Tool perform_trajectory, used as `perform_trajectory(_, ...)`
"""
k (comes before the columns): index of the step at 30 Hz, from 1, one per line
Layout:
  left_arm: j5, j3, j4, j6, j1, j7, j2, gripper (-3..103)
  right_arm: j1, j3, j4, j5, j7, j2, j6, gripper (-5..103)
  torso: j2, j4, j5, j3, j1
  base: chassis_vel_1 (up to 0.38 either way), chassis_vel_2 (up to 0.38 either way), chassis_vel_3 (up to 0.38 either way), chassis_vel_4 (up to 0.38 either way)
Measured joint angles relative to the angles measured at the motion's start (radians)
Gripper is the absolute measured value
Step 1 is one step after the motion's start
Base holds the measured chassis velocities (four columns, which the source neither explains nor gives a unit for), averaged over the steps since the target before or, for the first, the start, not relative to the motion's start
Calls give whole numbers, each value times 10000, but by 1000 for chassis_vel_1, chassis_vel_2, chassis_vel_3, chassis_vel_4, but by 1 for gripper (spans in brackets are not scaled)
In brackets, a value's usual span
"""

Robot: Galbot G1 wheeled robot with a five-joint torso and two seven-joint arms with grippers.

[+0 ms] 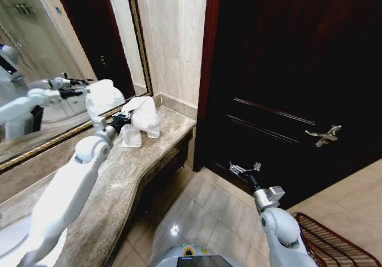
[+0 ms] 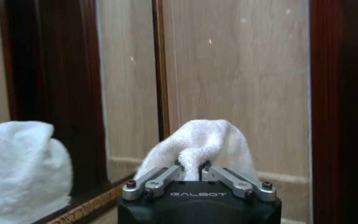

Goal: Discard the used towel into the hamper.

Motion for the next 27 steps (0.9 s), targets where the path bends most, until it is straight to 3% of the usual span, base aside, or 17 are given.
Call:
perform_trajectory(2,88,-558,-1007,-122,749,-702,-316,7,-102,14,73,0,0,66,24,100,0,-3,-2,0,0,0,0,0,0)
perform_trajectory(9,580,-1792,-2788,-1048,2355,-1301,-1150,7,-224,25,218,75,-5,61,109,100,0,-3,4,0,0,0,0,0,0)
perform_trajectory(12,921,-2108,-3475,-1035,3051,-1499,-1585,7,-331,100,367,230,-14,39,123,100,0,-3,0,-1,0,0,0,0,0)
perform_trajectory(17,2208,-2426,-4389,-798,4287,-1716,-2737,7,-551,181,662,557,-86,-71,43,100,1,-1,-1,0,-1,0,0,0,0)
perform_trajectory(21,3129,-2415,-4622,-1048,4858,-1537,-3437,7,-668,237,805,692,-152,-115,-15,100,1,-2,1,0,0,0,0,0,0)
perform_trajectory(24,3736,-2445,-4572,-1875,5550,-669,-4043,7,-727,336,849,797,-159,-150,-22,100,1,-3,2,1,0,0,0,0,0)
perform_trajectory(26,3791,-2500,-4509,-2100,5725,-394,-4115,7,-732,358,850,810,-159,-167,-22,100,1,-3,2,1,0,0,0,0,0)
perform_trajectory(27,3902,-2650,-4312,-2667,6117,114,-4204,7,-748,406,850,860,-157,-224,-20,100,1,-2,0,1,0,0,0,0,0)
